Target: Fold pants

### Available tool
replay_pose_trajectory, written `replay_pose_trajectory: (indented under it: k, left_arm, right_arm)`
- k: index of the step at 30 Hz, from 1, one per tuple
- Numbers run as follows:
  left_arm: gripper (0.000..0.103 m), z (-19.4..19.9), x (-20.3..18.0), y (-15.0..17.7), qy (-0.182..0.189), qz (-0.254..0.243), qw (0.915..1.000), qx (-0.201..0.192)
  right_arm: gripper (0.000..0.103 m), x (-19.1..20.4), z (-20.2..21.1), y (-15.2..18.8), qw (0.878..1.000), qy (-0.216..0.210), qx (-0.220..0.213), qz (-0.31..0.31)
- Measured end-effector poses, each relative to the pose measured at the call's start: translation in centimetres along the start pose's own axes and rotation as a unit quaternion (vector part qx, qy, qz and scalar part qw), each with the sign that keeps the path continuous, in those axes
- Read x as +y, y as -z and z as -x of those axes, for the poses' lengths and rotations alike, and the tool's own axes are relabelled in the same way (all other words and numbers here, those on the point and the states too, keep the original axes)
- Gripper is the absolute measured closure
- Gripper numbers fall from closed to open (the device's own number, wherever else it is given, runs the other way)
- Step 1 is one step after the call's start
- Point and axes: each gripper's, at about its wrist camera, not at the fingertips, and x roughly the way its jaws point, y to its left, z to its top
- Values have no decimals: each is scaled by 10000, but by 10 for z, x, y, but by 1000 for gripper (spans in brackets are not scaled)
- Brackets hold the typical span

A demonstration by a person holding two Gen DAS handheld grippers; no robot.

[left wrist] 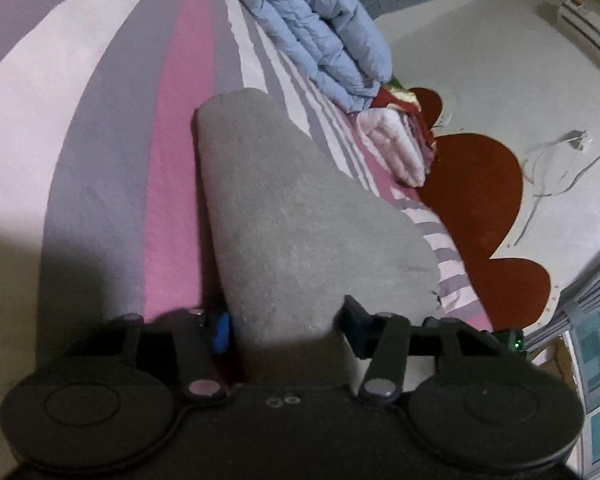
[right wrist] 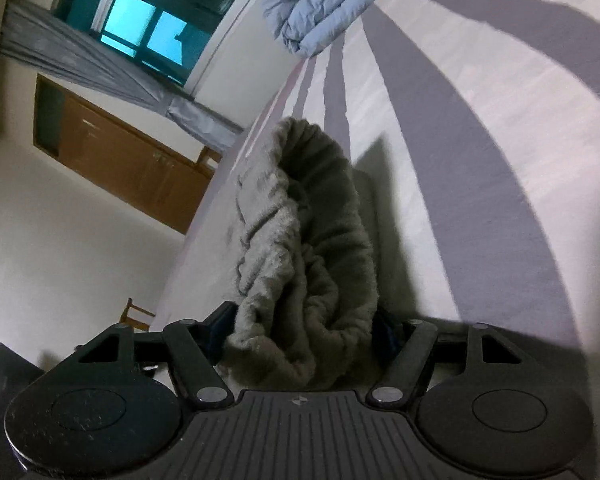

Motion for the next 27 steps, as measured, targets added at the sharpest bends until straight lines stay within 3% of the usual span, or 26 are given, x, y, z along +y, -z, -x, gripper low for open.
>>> replay_pose_trajectory:
  k: [3, 5, 7, 10, 13, 19, 21, 22, 23, 24, 25, 26, 27]
  left_arm:
    - [61, 13, -1, 19, 215, 16, 9997, -125]
    - [62, 12, -4, 26, 154, -127, 9996, -218]
    - [74, 7, -7, 19, 62, -33, 9997, -247]
    - [80, 13, -11, 9, 269, -176, 9984, -457]
    - [80, 22, -20, -11, 439, -495, 9954, -688]
    - [80, 31, -15, -91, 282, -780, 9894, -1193]
    - [71, 26, -6, -118, 10, -775, 9886, -1292]
    - [43, 19, 0, -128, -371, -819, 9873, -1309]
    - [16, 12, 5, -133, -1017, -785, 9822, -1367]
    - [17, 3, 13, -135, -1664, -736, 9744, -1323]
    - [21, -4, 19, -136, -1808, -777, 9736, -1160]
    - [19, -10, 23, -134, -1934, -807, 9723, -1031]
    - [19, -14, 24, -129, -1987, -965, 9701, -1006]
  right_arm:
    - [33, 0, 8, 4, 9999, -105, 114, 1]
    - [33, -3, 8, 6, 9997, -88, 181, 145]
    - [36, 2, -5, 0, 9996, 43, 171, 239]
    - [47, 13, -15, -10, 9993, 1, 43, 384]
    - [51, 28, -21, -34, 9981, -300, -147, 526]
    - [55, 62, -65, -99, 9930, -563, -318, 985]
    - [54, 61, -90, -124, 9937, -452, -390, 947]
    - [44, 58, -110, -132, 9937, -310, -438, 983]
    - [12, 52, -130, -138, 9937, 268, -453, 990]
    - [2, 45, -146, -141, 9912, 939, -430, 829]
    - [2, 37, -158, -143, 9918, 1029, -321, 688]
    - [2, 33, -166, -142, 9939, 851, -190, 671]
    - [2, 32, -173, -139, 9926, 963, -104, 735]
